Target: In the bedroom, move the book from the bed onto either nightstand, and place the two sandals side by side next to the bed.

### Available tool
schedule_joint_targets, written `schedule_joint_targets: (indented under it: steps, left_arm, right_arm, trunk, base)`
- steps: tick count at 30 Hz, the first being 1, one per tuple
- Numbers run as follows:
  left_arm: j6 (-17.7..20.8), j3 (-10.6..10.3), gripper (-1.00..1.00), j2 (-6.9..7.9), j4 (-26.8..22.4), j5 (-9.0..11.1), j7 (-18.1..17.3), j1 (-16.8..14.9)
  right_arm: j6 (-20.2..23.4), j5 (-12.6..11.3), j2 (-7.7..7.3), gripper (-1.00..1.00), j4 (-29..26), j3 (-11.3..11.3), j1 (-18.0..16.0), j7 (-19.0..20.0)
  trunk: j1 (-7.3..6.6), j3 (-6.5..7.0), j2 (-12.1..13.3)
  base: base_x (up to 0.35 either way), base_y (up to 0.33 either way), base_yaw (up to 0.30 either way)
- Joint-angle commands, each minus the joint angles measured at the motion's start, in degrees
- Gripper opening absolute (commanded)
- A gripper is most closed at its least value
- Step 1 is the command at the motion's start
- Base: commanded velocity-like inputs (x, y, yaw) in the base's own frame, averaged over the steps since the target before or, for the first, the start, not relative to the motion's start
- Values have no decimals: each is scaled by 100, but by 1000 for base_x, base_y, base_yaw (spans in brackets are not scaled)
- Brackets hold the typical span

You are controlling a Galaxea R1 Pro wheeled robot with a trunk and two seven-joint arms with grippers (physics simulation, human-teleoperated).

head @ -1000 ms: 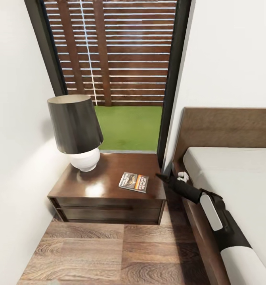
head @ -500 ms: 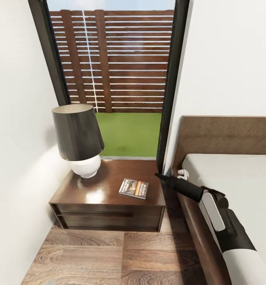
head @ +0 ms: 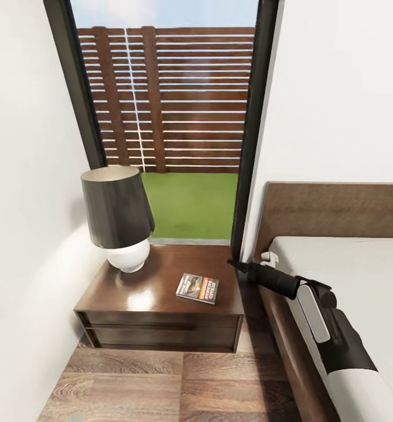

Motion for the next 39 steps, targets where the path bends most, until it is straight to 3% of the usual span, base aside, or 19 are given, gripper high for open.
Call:
schedule_joint_targets:
  steps: [1,12,39]
  left_arm:
    - [32,8,100,-2,-13,50,23,1]
    - [30,8,100,-4,-7,50,23,3]
    - [13,-17,100,3,4,-27,48,9]
  right_arm:
    - [39,-12,1,100,-3,-7,-3,10]
    - [37,-5,0,100,-6,-4,-3,21]
    - [-33,-5,-33,100,5,-18,83,63]
  trunk:
    - [-23,23,40]
    - [-265,285,481]
    - [-265,292,481]
  base:
    - [0,0,0]
    - [0,0,0]
    - [-39,66,0]
